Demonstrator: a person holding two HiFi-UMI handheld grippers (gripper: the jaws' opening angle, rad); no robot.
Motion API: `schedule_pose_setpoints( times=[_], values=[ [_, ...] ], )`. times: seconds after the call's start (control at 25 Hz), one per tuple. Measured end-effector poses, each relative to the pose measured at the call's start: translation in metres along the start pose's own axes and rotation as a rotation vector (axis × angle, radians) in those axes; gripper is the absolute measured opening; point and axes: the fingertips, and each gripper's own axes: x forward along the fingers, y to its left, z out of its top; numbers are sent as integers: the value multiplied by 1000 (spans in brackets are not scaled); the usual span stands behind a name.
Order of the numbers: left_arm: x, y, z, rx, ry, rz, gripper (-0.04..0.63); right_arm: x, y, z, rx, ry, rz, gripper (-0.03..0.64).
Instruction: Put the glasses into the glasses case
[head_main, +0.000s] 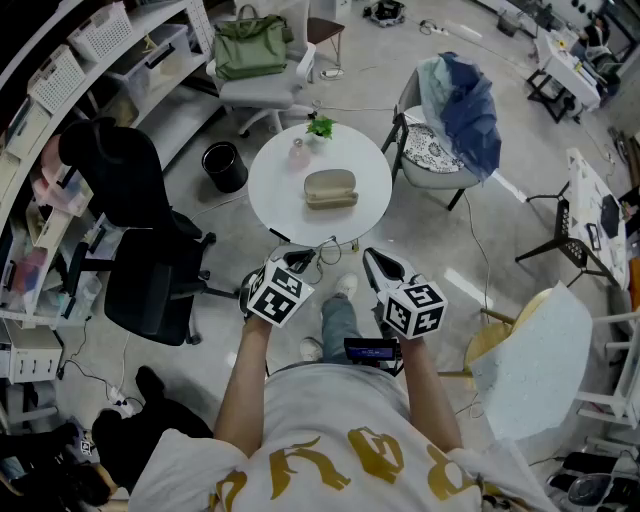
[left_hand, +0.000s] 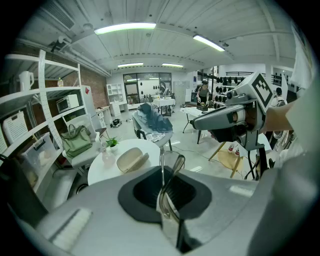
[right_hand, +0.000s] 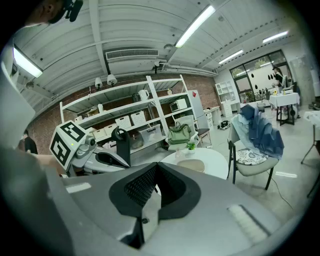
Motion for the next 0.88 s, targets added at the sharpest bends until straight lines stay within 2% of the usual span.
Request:
schedule_pose_setpoints(
  times=[0.28, 0.48, 0.88],
  values=[
    [-21, -22, -8, 3, -10, -7, 12, -20, 23, -5, -19, -7, -4, 26],
    [-21, -28, -2, 3, -30, -18, 12, -33, 18, 2, -35, -19, -33, 26],
    [0, -19, 7, -84, -31, -34, 12, -25, -10, 14, 2, 8, -20, 26]
  ],
)
